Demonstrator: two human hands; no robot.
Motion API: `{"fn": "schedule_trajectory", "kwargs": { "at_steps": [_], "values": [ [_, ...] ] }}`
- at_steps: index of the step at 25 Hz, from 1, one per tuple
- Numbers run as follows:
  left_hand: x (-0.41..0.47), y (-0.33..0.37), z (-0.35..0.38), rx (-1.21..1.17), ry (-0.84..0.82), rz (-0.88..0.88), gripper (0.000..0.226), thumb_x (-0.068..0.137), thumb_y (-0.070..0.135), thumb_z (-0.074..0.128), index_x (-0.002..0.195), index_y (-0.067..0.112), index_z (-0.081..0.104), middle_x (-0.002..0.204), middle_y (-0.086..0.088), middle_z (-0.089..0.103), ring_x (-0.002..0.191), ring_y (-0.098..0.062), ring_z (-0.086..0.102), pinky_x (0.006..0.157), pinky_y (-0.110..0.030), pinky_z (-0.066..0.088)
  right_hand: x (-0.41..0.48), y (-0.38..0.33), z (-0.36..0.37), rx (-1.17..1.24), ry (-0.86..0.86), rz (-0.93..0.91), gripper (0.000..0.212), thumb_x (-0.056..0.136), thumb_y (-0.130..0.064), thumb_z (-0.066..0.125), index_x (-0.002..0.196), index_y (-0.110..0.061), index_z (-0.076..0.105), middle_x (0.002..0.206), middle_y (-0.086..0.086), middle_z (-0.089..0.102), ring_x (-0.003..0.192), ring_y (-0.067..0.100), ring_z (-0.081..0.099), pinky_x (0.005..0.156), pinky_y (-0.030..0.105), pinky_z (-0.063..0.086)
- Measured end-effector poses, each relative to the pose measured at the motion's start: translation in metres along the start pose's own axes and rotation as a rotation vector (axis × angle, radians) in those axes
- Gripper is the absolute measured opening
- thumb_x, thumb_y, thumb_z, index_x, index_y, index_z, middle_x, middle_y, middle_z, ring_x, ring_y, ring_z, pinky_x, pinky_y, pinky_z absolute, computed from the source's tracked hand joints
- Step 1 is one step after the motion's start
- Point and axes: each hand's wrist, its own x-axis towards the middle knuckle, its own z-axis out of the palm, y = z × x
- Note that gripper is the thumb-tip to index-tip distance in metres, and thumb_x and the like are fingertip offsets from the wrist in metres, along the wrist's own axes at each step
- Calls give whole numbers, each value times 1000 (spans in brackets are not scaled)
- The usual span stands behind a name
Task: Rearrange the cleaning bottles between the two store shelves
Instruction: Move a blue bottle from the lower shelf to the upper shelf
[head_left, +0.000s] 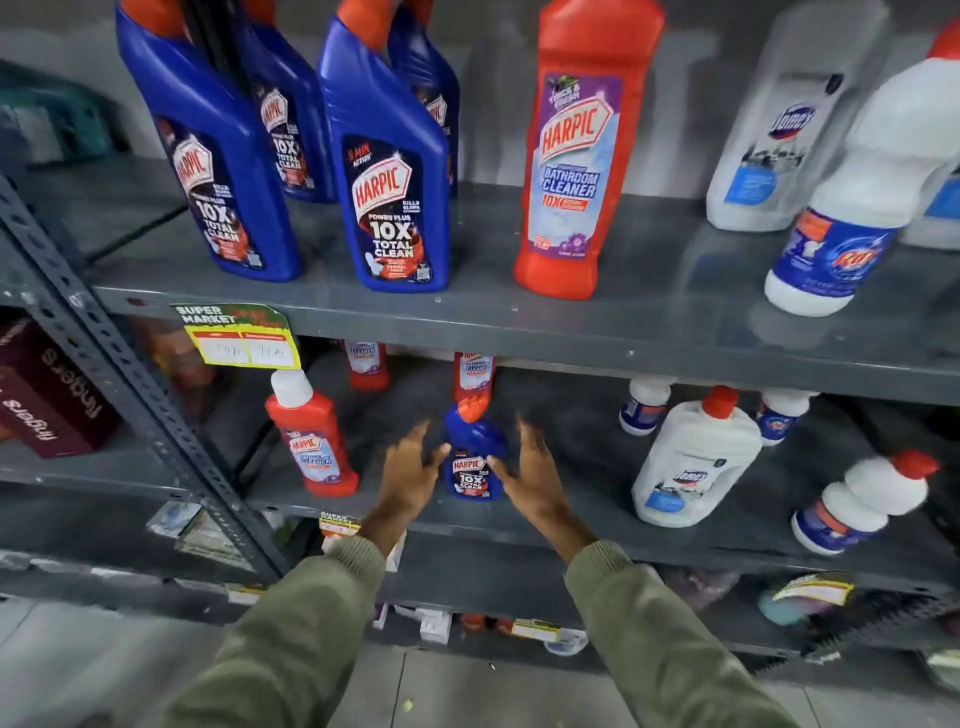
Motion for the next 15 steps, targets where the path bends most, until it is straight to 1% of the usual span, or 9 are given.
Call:
{"fn": "schedule_trajectory", "kwargs": {
  "at_steps": [1, 3, 5, 6, 7, 8, 11, 13, 15],
  "values": [
    [4, -3, 5, -4, -36, -8, 47, 93, 13, 67, 136, 0, 55, 134, -21, 64, 125, -36, 60, 105, -33, 42, 5, 2, 6, 9, -7, 20, 78, 94, -20, 67, 156, -3, 22, 160, 16, 35, 147, 30, 38, 119, 38, 34],
    [8, -4, 13, -12, -99, -19, 34, 90, 2, 65, 123, -2, 65, 122, -21, 71, 117, -36, 65, 102, -37, 48, 10, 0, 12, 30, -27, 79, 64, 94, -14, 67, 149, -3, 36, 148, 17, 51, 136, 31, 53, 109, 35, 46],
    [6, -1, 19, -26, -66, -17, 16, 86, -6, 64, 100, -5, 71, 99, -22, 76, 98, -37, 72, 83, -37, 54, 10, -4, 18, 86, 14, 146, 50, 92, -8, 65, 139, -7, 47, 134, 16, 64, 115, 25, 65, 85, 19, 54],
    [4, 0, 18, -27, -10, -4, 10, 83, -8, 65, 91, -5, 72, 90, -21, 77, 89, -36, 73, 74, -32, 51, 5, -8, 18, 114, 36, 159, 46, 92, -5, 65, 135, -8, 50, 130, 14, 67, 107, 21, 67, 74, 8, 51],
    [1, 3, 16, -25, 48, 38, 9, 81, -7, 67, 87, -3, 73, 85, -18, 78, 83, -34, 74, 69, -29, 48, 0, -12, 15, 138, 60, 140, 44, 91, -4, 64, 132, -9, 52, 126, 13, 69, 104, 19, 68, 68, 3, 48],
    [-4, 9, 9, -23, 88, 83, 11, 81, -6, 69, 87, 1, 75, 84, -14, 79, 81, -30, 74, 68, -28, 48, -7, -19, 8, 150, 84, 105, 42, 91, -3, 64, 131, -8, 53, 123, 11, 70, 104, 20, 69, 65, 2, 48],
    [-22, 34, -16, -42, 98, 214, 18, 81, -1, 71, 92, 11, 78, 86, -5, 81, 82, -19, 76, 68, -27, 55, -37, -40, -21, 161, 145, -21, 39, 90, 1, 62, 128, -6, 56, 117, 7, 71, 100, 18, 69, 71, 1, 47],
    [-38, 58, -40, -77, 66, 296, 19, 83, 3, 71, 96, 14, 79, 89, -2, 82, 81, -18, 77, 70, -35, 61, -61, -57, -49, 160, 183, -106, 37, 89, 4, 61, 125, -6, 57, 110, 2, 71, 92, 9, 67, 73, 1, 44],
    [-60, 90, -64, -116, 71, 396, 19, 81, 14, 69, 97, 19, 76, 86, 1, 81, 75, -19, 77, 66, -39, 62, -88, -75, -81, 150, 202, -183, 39, 90, 4, 61, 127, -10, 57, 106, -4, 69, 88, -5, 64, 76, 1, 43]
  ]
}}
